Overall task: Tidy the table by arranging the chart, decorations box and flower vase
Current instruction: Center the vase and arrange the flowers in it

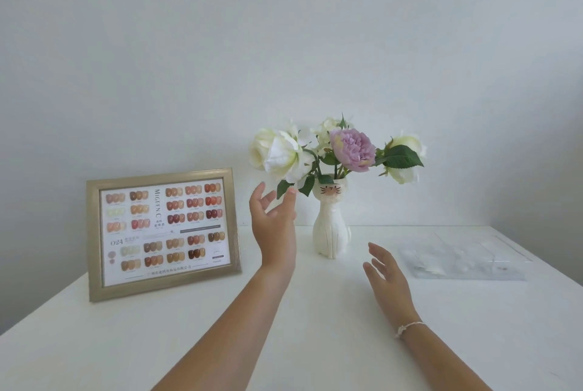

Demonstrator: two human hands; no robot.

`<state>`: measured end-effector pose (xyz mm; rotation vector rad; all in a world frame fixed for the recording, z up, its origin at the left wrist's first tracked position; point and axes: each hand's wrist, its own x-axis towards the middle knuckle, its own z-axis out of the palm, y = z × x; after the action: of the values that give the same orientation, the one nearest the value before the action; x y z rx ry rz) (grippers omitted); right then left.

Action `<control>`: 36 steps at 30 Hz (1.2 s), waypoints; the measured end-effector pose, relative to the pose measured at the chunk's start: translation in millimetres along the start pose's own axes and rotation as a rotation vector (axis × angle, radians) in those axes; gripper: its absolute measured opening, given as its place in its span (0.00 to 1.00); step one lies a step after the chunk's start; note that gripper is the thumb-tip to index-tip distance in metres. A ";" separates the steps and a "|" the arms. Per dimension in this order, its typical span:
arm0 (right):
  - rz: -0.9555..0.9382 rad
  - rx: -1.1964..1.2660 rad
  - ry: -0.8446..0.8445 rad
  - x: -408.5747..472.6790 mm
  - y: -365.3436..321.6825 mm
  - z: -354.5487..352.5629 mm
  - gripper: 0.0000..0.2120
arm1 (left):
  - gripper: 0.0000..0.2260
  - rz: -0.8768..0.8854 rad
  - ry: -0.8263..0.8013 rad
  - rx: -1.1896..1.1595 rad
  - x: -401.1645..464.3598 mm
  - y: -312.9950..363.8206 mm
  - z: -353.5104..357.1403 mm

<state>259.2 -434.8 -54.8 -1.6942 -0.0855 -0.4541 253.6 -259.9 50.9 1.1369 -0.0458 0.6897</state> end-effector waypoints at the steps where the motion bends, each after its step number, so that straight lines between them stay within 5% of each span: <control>1: 0.002 -0.001 0.003 -3.3 -0.9 -1.3 0.17 | 0.26 -0.005 0.010 -0.010 0.2 5.7 -0.1; 5: 0.005 -0.011 0.014 -13.5 -2.6 -6.3 0.17 | 0.37 0.008 -0.023 -0.036 5.1 28.1 6.1; 10: 0.014 -0.093 0.000 -20.4 -3.2 -7.9 0.16 | 0.37 0.047 -0.037 0.019 14.8 42.6 19.5; 20: -0.078 -0.849 -0.265 -23.6 5.0 2.4 0.23 | 0.27 0.172 -0.043 0.216 41.9 45.9 38.7; 36: -0.167 -0.967 -0.252 -20.0 16.8 6.9 0.22 | 0.23 0.233 -0.105 0.483 74.6 37.9 73.4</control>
<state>247.8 -427.3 -78.1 -2.7089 -0.2166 -0.4287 315.2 -276.8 142.0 1.6495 -0.1060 0.8751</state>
